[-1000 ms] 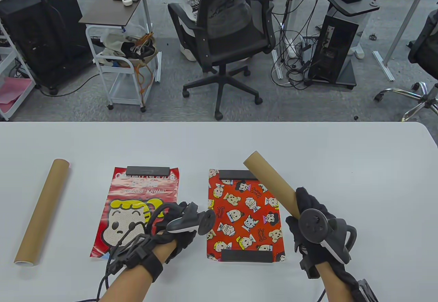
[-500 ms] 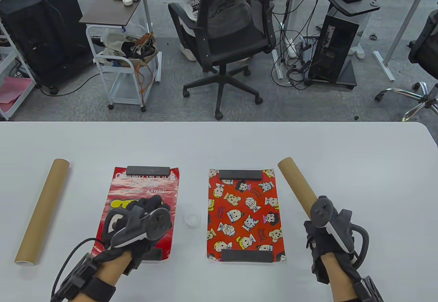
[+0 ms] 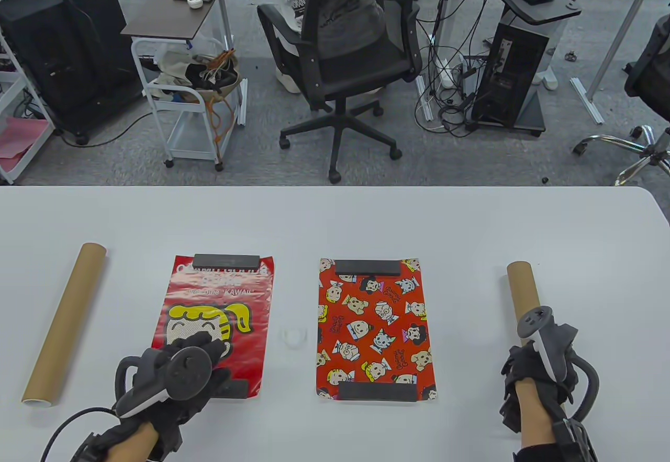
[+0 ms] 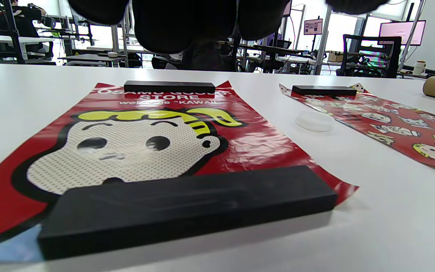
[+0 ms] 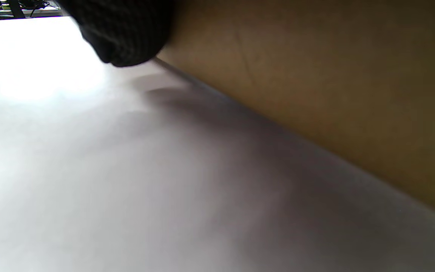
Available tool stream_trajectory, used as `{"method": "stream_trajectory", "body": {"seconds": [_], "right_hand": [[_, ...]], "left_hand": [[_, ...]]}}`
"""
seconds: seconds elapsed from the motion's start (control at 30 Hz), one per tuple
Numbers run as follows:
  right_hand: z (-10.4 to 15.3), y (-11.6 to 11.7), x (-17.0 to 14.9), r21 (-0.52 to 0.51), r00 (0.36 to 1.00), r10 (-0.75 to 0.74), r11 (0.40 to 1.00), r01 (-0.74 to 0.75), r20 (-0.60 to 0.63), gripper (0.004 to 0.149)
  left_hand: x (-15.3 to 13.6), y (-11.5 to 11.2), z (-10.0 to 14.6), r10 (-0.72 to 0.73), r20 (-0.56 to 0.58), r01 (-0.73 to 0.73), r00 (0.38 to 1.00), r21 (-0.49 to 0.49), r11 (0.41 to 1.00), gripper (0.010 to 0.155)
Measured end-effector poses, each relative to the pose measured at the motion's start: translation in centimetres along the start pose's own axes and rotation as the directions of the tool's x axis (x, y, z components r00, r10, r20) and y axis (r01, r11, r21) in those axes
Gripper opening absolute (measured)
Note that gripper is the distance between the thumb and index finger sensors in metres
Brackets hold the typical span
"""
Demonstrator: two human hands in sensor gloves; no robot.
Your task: Roll up posters and store in mailing tubes
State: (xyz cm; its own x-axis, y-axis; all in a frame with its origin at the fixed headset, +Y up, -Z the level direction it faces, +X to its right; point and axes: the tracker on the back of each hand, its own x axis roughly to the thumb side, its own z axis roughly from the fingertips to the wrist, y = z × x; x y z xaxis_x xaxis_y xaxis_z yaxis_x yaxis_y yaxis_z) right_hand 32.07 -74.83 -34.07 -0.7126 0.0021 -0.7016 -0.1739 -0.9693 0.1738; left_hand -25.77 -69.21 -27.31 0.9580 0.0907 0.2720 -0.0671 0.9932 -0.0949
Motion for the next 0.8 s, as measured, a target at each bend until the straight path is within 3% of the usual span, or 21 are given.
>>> {"method": "stream_trajectory", "body": {"seconds": [0.33, 0.47, 0.57, 0.63, 0.7, 0.8], "right_hand": [[0.0, 0.2, 0.1, 0.014, 0.999, 0.048, 0.999, -0.048, -0.016, 0.083], [1.1, -1.1, 0.5, -0.03, 0.999, 0.048, 0.998, -0.048, 0.004, 0.088], [4.3, -3.5, 1.8, -0.152, 0.99, 0.007, 0.988, 0.015, 0.142, 0.086], [6.7, -4.0, 2.9, -0.155, 0.961, -0.005, 0.987, 0.049, 0.276, 0.082], [8.7, -3.7, 4.4, -0.079, 0.902, -0.041, 0.993, 0.083, 0.429, 0.076], [11.4, -1.1, 8.0, 0.182, 0.7, -0.157, 0.983, 0.039, 0.697, 0.06]], "left_hand": [[0.2, -0.4, -0.2, -0.01, 0.007, 0.01, 1.0, -0.036, 0.999, 0.065], [0.1, -0.3, -0.1, -0.016, -0.002, 0.016, 1.0, -0.022, 1.0, 0.065], [0.1, -0.2, 0.0, -0.02, -0.002, 0.02, 1.0, -0.009, 1.0, 0.066], [0.4, -0.2, 0.0, -0.023, 0.004, 0.023, 1.0, -0.004, 1.0, 0.066], [0.8, -0.3, 0.0, -0.017, 0.021, 0.017, 1.0, -0.001, 1.0, 0.066], [2.6, -0.4, -0.4, 0.006, 0.071, -0.006, 0.997, -0.007, 1.0, 0.066]]}}
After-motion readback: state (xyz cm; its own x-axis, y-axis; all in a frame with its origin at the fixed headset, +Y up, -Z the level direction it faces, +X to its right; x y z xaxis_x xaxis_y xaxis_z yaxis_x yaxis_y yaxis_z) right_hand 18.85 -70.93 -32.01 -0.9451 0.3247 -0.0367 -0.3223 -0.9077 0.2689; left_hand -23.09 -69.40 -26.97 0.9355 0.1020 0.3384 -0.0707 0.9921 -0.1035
